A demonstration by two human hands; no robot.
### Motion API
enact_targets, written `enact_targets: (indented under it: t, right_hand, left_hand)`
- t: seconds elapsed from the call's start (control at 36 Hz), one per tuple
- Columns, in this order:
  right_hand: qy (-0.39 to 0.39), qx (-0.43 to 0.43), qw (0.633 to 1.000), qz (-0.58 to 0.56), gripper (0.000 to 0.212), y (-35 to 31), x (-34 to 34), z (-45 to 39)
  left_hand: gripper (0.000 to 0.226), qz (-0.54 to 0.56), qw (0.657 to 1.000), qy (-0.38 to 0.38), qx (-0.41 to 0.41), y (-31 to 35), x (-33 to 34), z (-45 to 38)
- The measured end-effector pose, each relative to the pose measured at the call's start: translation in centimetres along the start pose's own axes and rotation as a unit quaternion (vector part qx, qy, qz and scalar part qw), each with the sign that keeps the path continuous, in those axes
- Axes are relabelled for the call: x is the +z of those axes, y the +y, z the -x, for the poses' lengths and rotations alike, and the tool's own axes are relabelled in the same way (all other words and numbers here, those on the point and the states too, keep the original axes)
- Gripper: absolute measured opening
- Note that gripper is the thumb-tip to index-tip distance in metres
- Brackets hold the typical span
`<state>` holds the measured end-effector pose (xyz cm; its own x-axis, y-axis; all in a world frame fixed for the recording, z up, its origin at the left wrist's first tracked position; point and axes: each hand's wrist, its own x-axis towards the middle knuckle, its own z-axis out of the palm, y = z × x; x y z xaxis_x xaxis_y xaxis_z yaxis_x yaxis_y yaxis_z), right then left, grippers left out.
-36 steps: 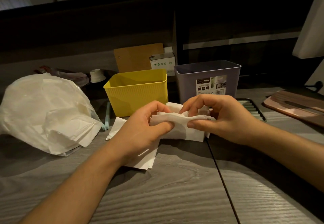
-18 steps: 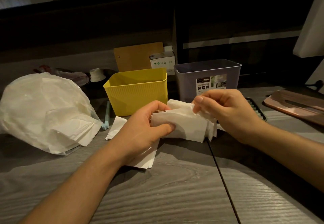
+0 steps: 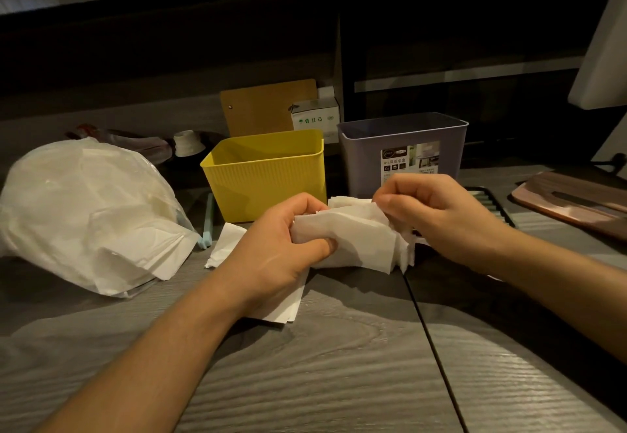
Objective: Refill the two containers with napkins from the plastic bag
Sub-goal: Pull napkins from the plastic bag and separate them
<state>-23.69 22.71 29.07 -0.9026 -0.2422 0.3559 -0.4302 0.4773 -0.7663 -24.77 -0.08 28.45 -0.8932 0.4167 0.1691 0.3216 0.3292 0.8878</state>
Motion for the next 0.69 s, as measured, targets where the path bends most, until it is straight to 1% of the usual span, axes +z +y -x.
enact_targets:
  t: [0.06,0.08,0.11,0.19,0.22,0.31,0.42,0.5,0.56,0.61,0.69]
  right_hand:
    - [-0.018,0.011,1.0,-0.014,0.033,-0.3,0.0,0.0]
    - [-0.029,0.01,0.999,-0.009,0.037,-0.4,0.0,0.0]
    - [-0.036,0.01,0.999,0.0,0.035,-0.4,0.1,0.0]
    - [-0.036,0.017,0.999,0.008,0.014,-0.4,0.1,0.1]
    - [-0.033,0.017,0.999,0.006,0.013,-0.4,0.1,0.0]
    - [-0.025,0.018,1.0,0.003,0.018,-0.6,-0.2,0.0]
    - [-0.011,0.02,1.0,-0.016,0.011,-0.8,-0.2,0.0]
    - [0.016,0.026,0.999,-0.035,0.013,-0.9,-0.1,0.0]
    - [0.009,0.026,0.999,-0.034,0.02,-1.1,-0.1,0.1]
    - [-0.013,0.025,0.999,-0.016,0.026,-1.2,-0.1,0.2]
    - [-0.037,0.033,0.999,0.01,0.026,-1.1,0.1,0.3]
  left_hand:
    - [0.024,0.0,1.0,0.004,0.016,0.1,0.0,0.1]
    - [0.025,-0.001,1.0,0.003,0.022,0.2,0.0,0.1]
    - [0.026,-0.004,1.0,0.002,0.028,0.3,0.1,0.2]
    - [0.029,-0.007,0.999,-0.003,0.043,0.5,0.1,0.3]
    - [0.03,-0.002,0.999,-0.004,0.047,0.6,0.2,0.3]
    - [0.031,0.007,0.999,-0.005,0.052,0.7,0.2,0.4]
    - [0.03,0.01,0.998,-0.01,0.054,0.8,0.0,0.4]
    - [0.03,0.012,0.998,-0.014,0.054,0.9,0.0,0.5]
    - [0.03,0.011,0.998,-0.015,0.055,0.9,0.0,0.5]
    - [0.03,0.006,0.998,-0.017,0.056,0.9,0.0,0.4]
    - [0.032,0.0,0.998,-0.019,0.057,1.0,0.1,0.5]
